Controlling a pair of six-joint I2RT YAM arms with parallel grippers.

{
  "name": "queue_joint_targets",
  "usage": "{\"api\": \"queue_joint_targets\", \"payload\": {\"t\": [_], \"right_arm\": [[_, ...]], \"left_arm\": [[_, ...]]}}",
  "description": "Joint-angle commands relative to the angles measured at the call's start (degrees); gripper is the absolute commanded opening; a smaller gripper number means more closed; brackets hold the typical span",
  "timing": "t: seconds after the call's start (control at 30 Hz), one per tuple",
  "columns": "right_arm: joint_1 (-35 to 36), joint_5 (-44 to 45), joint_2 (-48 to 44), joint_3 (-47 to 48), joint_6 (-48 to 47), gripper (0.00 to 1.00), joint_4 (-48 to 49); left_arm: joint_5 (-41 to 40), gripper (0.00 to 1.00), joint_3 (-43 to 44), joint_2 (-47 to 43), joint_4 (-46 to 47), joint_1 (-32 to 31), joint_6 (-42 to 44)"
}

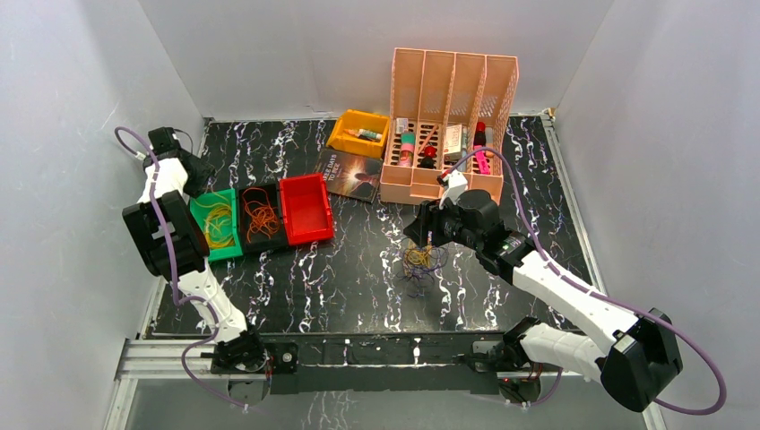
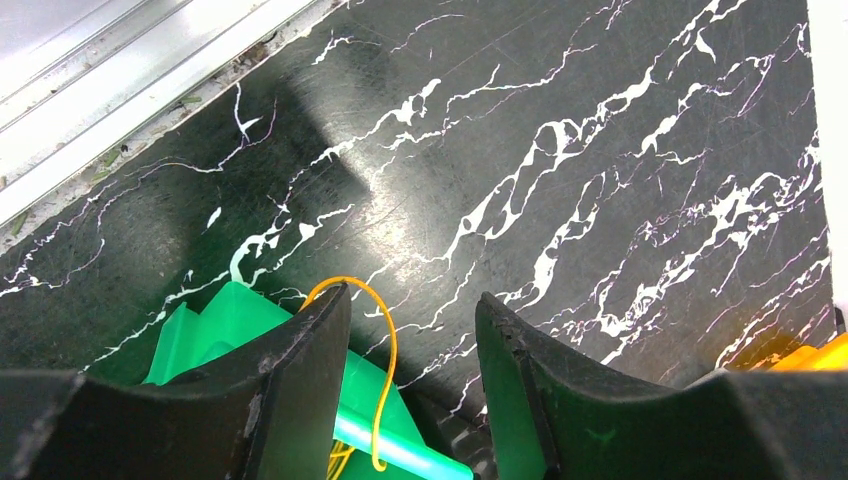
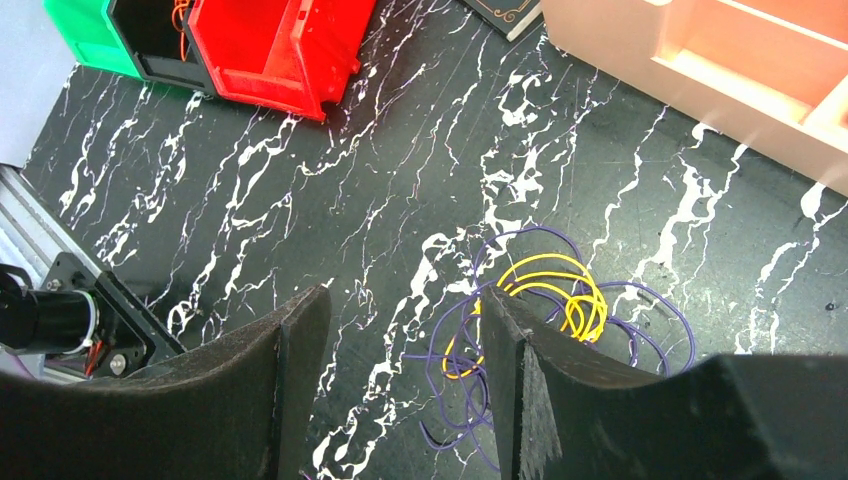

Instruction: Untangle the cables

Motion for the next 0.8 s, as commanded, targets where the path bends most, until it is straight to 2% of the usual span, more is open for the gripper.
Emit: {"api": "queue_joint_targets", "payload": {"t": [0.0,0.17,0.4,0.57,0.77], "right_arm": [[0.15,0.11,0.07,0.68,-0.56,0.65,1.29],[0.09,0.29,-0.05,0.49,-0.69,0.65,1.22],[0.1,-0.17,0.1,0.32,-0.69,0.65,1.46],[0.08,-0.86,0.35,0.41,-1.01,0.65,1.48],[0.08,-0.98,0.49,0.6,-1.22,0.65,0.91]], "left_arm": [[1.66,0.48,2.04,-1.14,-1.43,0.54,-0.31],[4.14,0.47,3.57,-2.83,-1.93,0.53,3.32],[-1.94,0.51,2.06,-8.92,-4.37,0.6,10.77],[-2.79,0.55,1.44,-10.24,-4.32,0.71,21.21],[1.9,0.55,6.67,-5.25,-8.96,0.71,32.99]]}}
